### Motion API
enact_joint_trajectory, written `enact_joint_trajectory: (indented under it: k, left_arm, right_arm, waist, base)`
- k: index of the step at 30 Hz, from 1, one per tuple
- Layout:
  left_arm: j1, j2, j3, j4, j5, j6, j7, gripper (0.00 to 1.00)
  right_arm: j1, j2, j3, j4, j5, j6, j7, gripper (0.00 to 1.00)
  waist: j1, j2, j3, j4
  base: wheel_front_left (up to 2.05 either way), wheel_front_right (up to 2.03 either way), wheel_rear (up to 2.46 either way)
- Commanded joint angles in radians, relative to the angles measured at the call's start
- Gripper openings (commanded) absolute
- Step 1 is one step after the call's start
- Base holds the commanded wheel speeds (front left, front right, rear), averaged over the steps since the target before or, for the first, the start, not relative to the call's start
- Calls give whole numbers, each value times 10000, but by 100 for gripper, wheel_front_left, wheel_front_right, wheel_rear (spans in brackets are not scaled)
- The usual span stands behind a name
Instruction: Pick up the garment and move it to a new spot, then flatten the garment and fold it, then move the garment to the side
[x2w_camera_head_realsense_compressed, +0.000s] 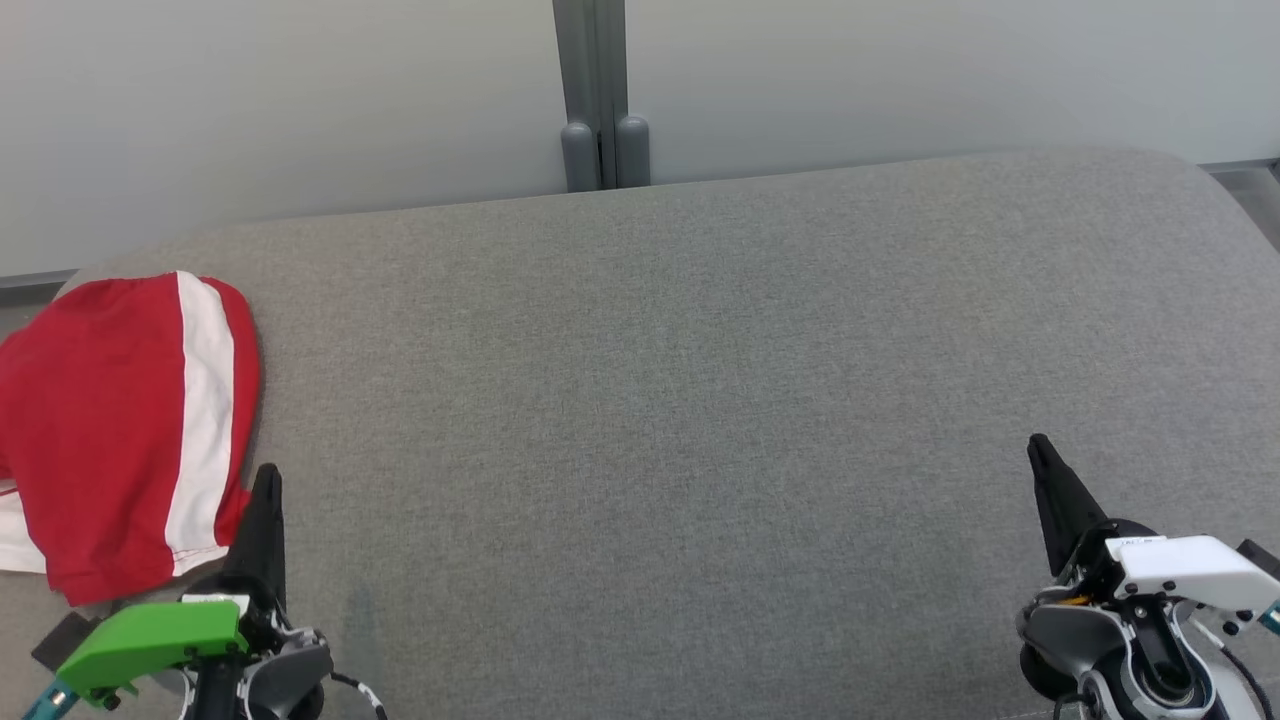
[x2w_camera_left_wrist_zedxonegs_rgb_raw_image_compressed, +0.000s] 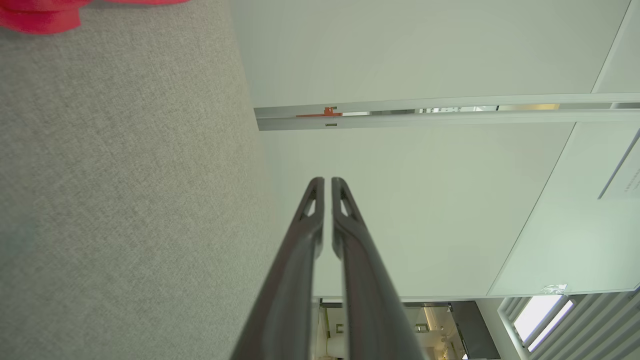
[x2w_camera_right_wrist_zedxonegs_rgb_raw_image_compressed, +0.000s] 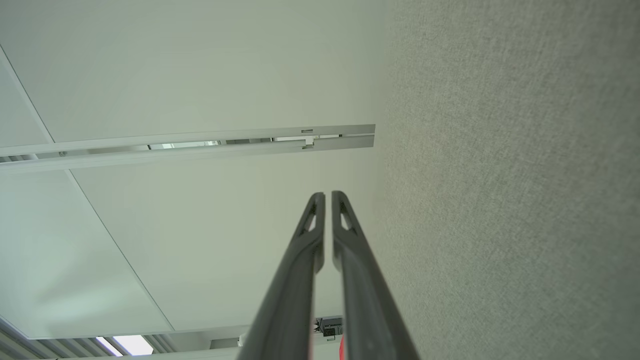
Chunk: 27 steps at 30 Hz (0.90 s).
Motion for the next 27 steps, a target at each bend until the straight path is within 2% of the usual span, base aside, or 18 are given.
enact_joint_trajectory:
  k: [1,12,27]
  left_arm:
    - [36,-10,-4,54,1,2,-8,100]
    - [320,-45,-223,-78,368,1,-445,100]
    - [366,-26,-253,-481,3072,1,-1124,100]
  right_arm:
    - [34,13,10,57,-4,-2,-10,100]
    - [279,64,302,20,-475,-2,-454,100]
    - [288,44,715,-543,-2933,-1,-1134,100]
  waist:
    - [0,0,1,0]
    - [0,0,15,8]
    - [0,0,33,49]
  base:
    - [0,0,0]
    - [0,0,0]
    - [0,0,0]
